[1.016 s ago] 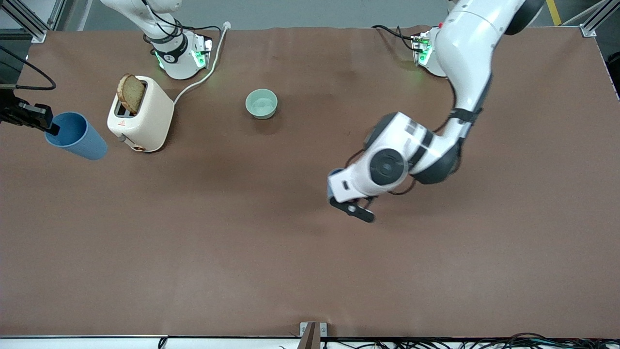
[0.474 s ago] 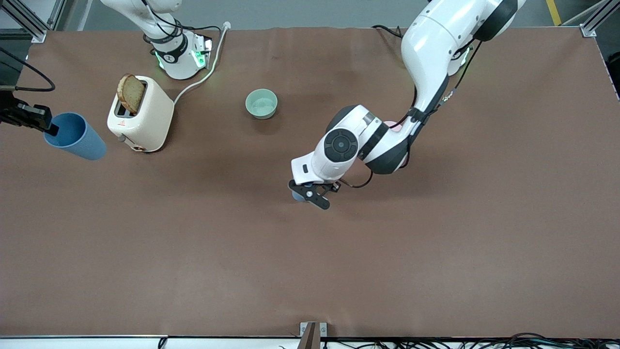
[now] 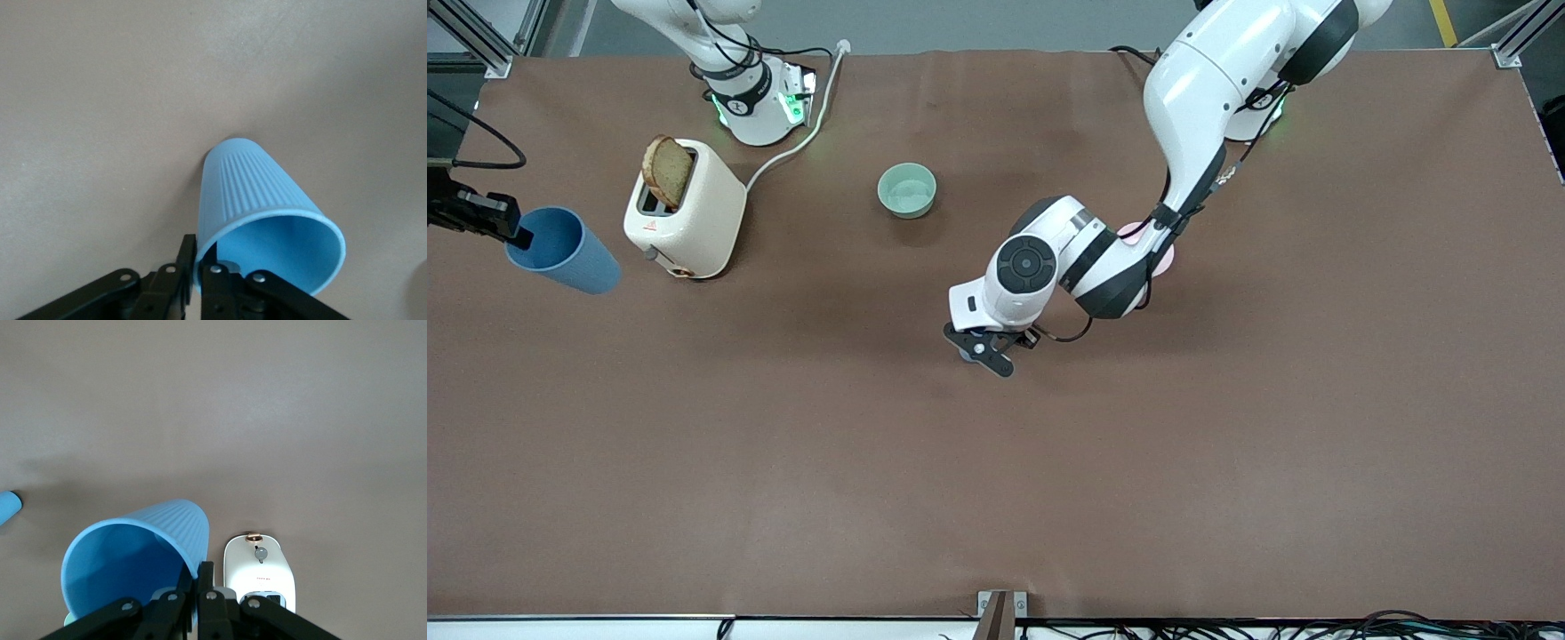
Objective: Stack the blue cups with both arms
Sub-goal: 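Set the cup down, open the left gripper while the right gripper carries its cup, then lower the held cup into the standing blue cup with the right gripper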
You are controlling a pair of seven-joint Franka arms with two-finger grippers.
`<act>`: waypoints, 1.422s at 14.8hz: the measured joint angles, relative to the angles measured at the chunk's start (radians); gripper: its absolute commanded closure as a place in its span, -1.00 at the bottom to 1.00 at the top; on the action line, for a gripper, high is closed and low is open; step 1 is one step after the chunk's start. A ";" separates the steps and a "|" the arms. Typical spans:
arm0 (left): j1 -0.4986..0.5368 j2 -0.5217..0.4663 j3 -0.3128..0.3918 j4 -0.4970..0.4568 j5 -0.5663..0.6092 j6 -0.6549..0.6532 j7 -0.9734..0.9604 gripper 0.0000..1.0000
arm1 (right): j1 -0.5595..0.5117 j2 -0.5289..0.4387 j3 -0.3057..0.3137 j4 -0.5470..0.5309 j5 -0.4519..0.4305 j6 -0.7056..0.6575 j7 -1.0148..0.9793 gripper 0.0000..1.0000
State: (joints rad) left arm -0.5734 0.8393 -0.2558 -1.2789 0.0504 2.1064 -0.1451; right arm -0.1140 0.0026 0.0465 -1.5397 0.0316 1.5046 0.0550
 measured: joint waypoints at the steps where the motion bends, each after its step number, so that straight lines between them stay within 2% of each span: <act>1: 0.000 -0.001 0.000 0.005 0.006 0.000 0.000 -1.00 | 0.000 0.000 0.000 0.000 0.000 0.000 0.000 0.97; 3: 0.000 -0.010 0.000 0.016 0.007 -0.009 0.000 -1.00 | 0.000 0.001 0.000 0.000 0.000 0.000 0.000 0.97; 6: 0.001 -0.052 0.000 0.027 0.007 -0.091 0.000 -1.00 | 0.001 0.003 0.000 0.000 0.000 0.000 0.000 0.97; 9: 0.017 -0.134 0.005 0.040 0.007 -0.184 0.000 -1.00 | 0.003 0.003 0.010 0.002 0.000 0.003 0.000 0.98; 11: 0.061 -0.206 0.013 0.045 0.008 -0.237 -0.003 -1.00 | 0.005 0.003 0.038 0.002 0.001 0.011 0.007 0.99; 13: 0.159 -0.271 0.017 0.045 0.012 -0.280 -0.003 -1.00 | 0.006 0.004 0.114 0.003 0.000 0.035 0.108 0.99; 15: 0.281 -0.312 0.019 0.045 0.014 -0.299 0.005 -1.00 | 0.010 0.009 0.222 0.002 0.000 0.061 0.277 0.99; 18: 0.444 -0.327 0.020 0.041 0.014 -0.303 0.006 -1.00 | 0.019 0.042 0.382 -0.009 -0.001 0.128 0.492 0.99; 21: 0.551 -0.328 0.021 0.036 0.033 -0.302 0.006 -1.00 | 0.038 0.112 0.507 -0.043 -0.029 0.243 0.691 0.99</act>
State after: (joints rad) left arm -0.0228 0.5116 -0.2348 -1.2429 0.0834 1.8041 -0.1386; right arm -0.0763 0.1148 0.5536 -1.5823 0.0022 1.7478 0.7460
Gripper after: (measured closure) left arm 0.000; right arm 0.952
